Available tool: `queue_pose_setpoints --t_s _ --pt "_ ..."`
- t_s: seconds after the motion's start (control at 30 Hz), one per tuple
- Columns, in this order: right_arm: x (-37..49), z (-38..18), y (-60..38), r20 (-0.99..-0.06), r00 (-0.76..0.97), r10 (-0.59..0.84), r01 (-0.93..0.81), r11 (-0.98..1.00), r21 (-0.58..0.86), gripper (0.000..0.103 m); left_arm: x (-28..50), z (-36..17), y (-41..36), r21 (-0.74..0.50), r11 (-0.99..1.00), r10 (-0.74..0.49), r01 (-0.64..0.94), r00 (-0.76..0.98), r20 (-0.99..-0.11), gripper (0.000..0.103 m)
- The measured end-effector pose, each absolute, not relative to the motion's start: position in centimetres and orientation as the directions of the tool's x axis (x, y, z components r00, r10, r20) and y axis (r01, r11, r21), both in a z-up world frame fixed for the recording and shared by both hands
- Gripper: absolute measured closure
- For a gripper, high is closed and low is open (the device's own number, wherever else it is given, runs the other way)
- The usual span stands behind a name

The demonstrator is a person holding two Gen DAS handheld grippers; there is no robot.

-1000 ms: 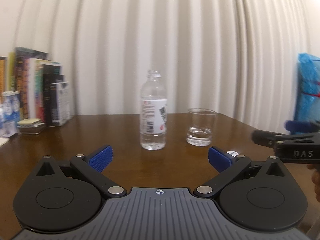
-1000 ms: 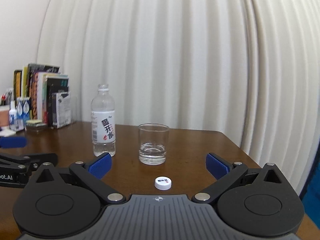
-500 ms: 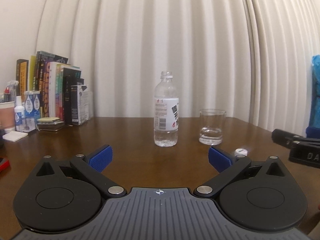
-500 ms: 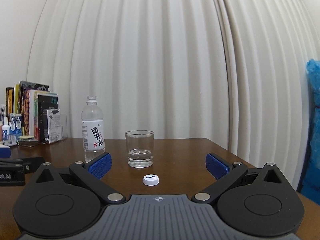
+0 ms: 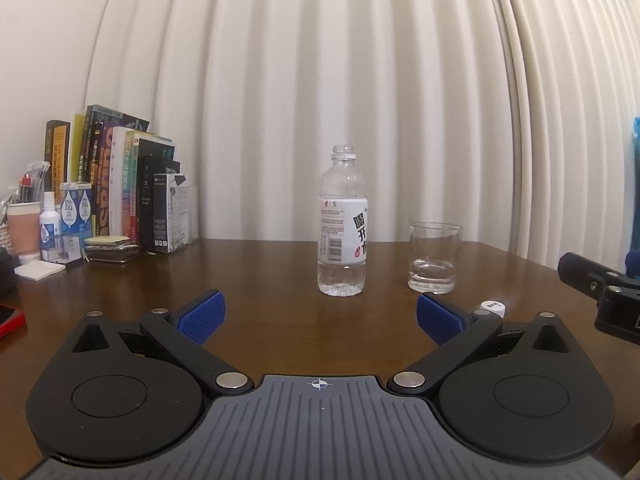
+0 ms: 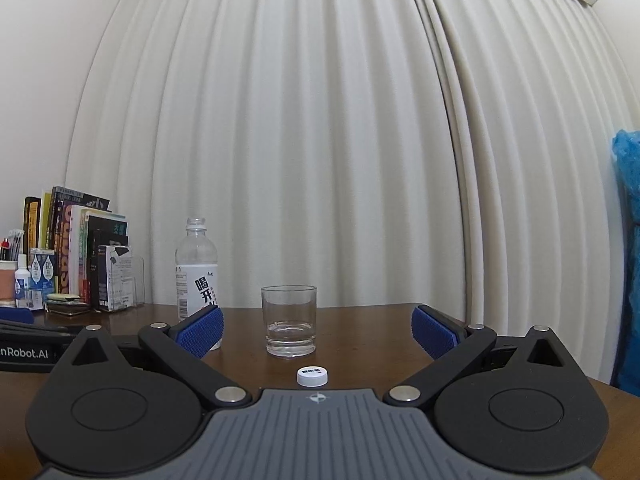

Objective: Unscrew bottle cap and pour

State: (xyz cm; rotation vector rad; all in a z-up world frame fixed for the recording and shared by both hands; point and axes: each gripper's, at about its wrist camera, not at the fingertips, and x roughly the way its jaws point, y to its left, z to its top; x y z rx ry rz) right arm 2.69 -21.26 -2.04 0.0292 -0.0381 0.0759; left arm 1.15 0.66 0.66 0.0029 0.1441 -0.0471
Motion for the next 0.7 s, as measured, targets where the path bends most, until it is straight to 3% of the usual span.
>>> queue_pose_setpoints --t_s 0.7 --pt "2.69 -2.14 -21.26 0.039 0.995 0.087 -0.088 0.996 0.028 0.0 1.19 0.61 -0.16 0.05 0.998 -0.018 0.025 0.989 -0.145 0.0"
